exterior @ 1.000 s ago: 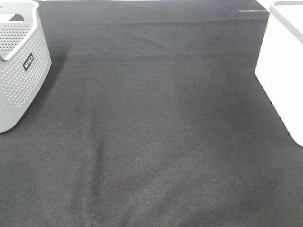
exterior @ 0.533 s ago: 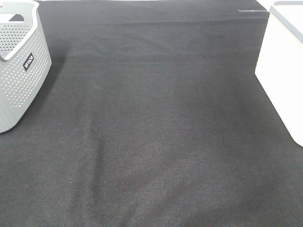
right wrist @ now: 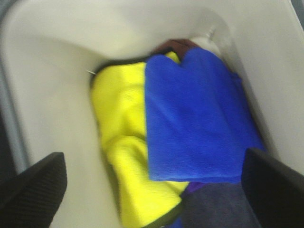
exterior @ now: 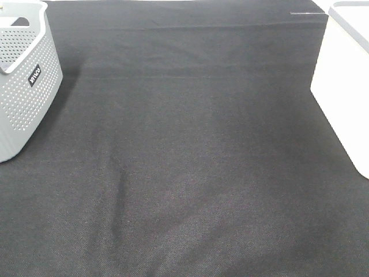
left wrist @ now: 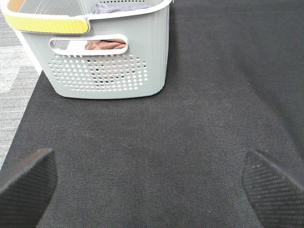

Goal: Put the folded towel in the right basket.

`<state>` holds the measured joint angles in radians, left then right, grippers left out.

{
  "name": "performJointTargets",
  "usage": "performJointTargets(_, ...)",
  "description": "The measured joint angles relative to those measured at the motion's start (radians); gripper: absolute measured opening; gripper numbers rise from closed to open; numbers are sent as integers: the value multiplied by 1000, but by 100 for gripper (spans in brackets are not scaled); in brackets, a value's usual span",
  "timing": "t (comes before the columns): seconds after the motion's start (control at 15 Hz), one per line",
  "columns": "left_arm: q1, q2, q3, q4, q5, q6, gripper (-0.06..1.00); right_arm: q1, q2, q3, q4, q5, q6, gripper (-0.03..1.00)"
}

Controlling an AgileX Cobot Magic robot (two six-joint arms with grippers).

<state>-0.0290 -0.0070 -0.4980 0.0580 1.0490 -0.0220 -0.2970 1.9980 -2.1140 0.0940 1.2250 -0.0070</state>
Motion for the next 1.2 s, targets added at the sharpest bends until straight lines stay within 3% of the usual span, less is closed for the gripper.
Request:
performJointTargets(0.27, 0, 0, 0, 0, 0, -1, 99, 71, -100, 0, 18, -1, -1, 96)
performJointTargets(0.47, 0, 0, 0, 0, 0, -1, 99, 220, -209, 46, 19, -8, -66, 96)
performJointTargets(0.6, 0, 0, 0, 0, 0, -1, 99, 294, -304, 160, 13, -9, -49, 96)
performJointTargets(0.93, 0, 0, 0, 0, 0, -1, 99, 316, -679, 640, -34, -10, 22, 96)
performJointTargets(1.2, 0, 0, 0, 0, 0, -1, 99, 316, -1158, 1148, -35, -63, 24, 96)
